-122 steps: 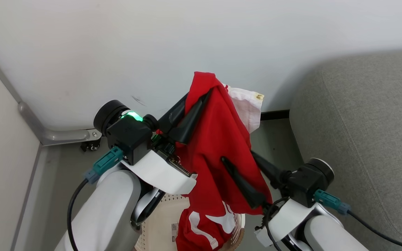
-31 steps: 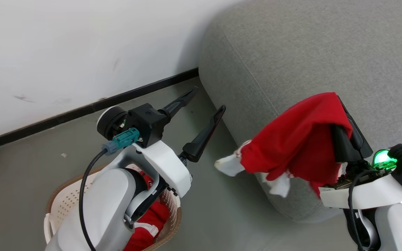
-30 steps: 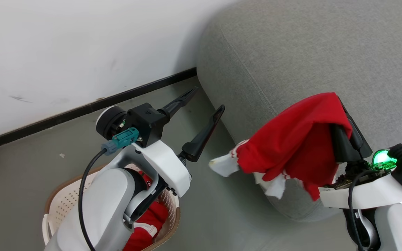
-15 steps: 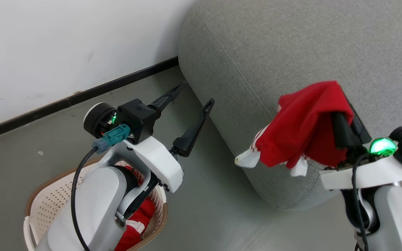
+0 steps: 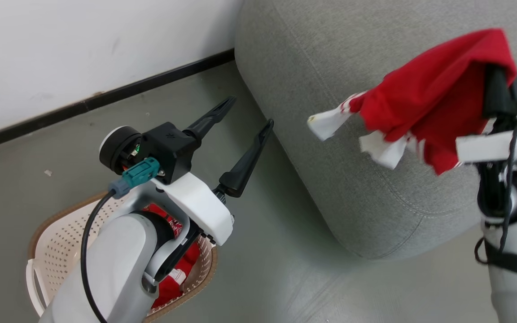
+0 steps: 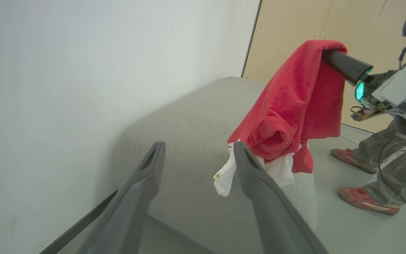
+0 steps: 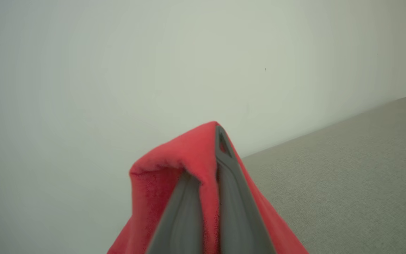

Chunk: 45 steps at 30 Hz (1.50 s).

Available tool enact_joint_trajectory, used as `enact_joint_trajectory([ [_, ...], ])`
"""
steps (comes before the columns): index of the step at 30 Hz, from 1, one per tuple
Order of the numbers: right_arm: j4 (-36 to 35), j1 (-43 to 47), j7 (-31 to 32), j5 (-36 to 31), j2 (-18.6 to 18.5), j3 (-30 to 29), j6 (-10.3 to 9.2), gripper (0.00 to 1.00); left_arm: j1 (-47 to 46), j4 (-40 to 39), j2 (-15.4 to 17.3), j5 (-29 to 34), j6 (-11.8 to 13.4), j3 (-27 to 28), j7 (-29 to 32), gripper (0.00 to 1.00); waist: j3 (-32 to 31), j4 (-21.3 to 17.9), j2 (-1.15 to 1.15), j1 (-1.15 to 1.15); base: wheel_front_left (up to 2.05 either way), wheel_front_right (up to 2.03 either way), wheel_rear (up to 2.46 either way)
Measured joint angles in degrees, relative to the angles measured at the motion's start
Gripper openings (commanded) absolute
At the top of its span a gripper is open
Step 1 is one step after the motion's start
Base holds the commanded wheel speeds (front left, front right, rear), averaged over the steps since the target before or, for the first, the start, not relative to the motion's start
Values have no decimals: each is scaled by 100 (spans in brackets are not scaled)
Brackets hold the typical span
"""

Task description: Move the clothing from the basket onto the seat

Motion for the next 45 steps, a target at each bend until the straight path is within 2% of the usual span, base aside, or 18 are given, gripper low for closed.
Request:
enact_joint_trajectory([
  [5,419,-706,85,-94,-51,-231,0,0,-1,-164,64,13,0,-10,69,100,158,91,0,0,0,0,0],
  [14,967,-2063,393,-432,-723,-523,0,0,-27,-450,81,94,0,-122,203,100,467,258,0,0,0,0,0],
  [25,1718,-3148,815,-648,-1368,-603,0,0,-175,-735,111,134,-1,-226,444,100,882,447,0,0,0,0,0],
  [37,2415,-4105,1007,-784,-1769,-932,1,0,-300,-1018,174,246,-9,-336,660,100,1376,643,0,0,0,0,0],
  [45,3009,-4218,1016,-939,-1801,-1372,1,0,-330,-1121,212,257,-11,-390,759,100,1670,764,0,0,0,0,0],
])
